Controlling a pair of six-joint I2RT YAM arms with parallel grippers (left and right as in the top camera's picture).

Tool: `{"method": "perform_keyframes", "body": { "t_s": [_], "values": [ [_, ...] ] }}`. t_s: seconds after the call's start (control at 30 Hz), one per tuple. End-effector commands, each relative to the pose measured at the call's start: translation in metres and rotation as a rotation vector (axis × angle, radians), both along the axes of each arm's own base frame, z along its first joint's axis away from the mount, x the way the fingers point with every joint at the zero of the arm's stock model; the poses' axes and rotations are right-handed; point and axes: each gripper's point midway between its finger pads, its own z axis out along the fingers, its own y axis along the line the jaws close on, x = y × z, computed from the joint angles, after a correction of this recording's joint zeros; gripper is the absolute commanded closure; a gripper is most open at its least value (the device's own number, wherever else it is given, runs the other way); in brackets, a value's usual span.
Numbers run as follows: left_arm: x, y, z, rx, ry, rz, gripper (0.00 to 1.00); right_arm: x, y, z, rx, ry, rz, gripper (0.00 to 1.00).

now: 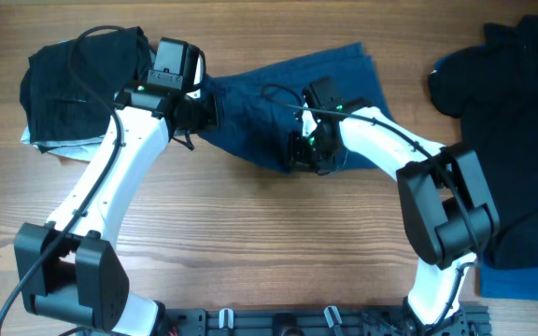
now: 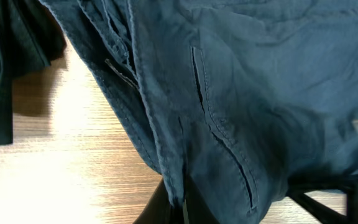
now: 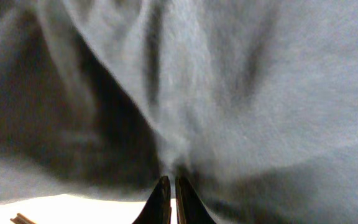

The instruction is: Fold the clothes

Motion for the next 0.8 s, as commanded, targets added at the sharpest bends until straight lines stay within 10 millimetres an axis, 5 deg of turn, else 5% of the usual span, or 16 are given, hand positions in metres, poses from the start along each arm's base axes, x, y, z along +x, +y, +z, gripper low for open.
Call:
{"method": "perform_keyframes", "body": {
  "t_s": [0.0, 0.1, 0.27, 0.57, 0.77],
  "values": [
    [0.006, 0.001, 0.019, 0.038, -0.067, -0.074, 0.96, 0.029, -0.008, 0.045, 0.048, -0.105, 0.018, 0.96],
    [0.006, 0.001, 0.019, 0.04, -0.069, -0.079, 0.96, 0.048, -0.019, 0.061, 0.071, -0.174, -0.025, 0.96],
    [0.009, -0.001, 0.025, 0.049, -0.089, -0.108, 0.96, 0.08, -0.009, 0.059, 0.115, -0.283, -0.049, 0.96],
    [0.012, -0.007, 0.057, 0.051, -0.127, -0.185, 0.96, 0.098, 0.015, 0.006, 0.13, -0.239, -0.14, 0.96],
    [0.013, -0.014, 0.06, 0.04, -0.142, -0.209, 0.96, 0.078, 0.073, -0.029, 0.305, -0.119, -0.1, 0.96]
  ]
}}
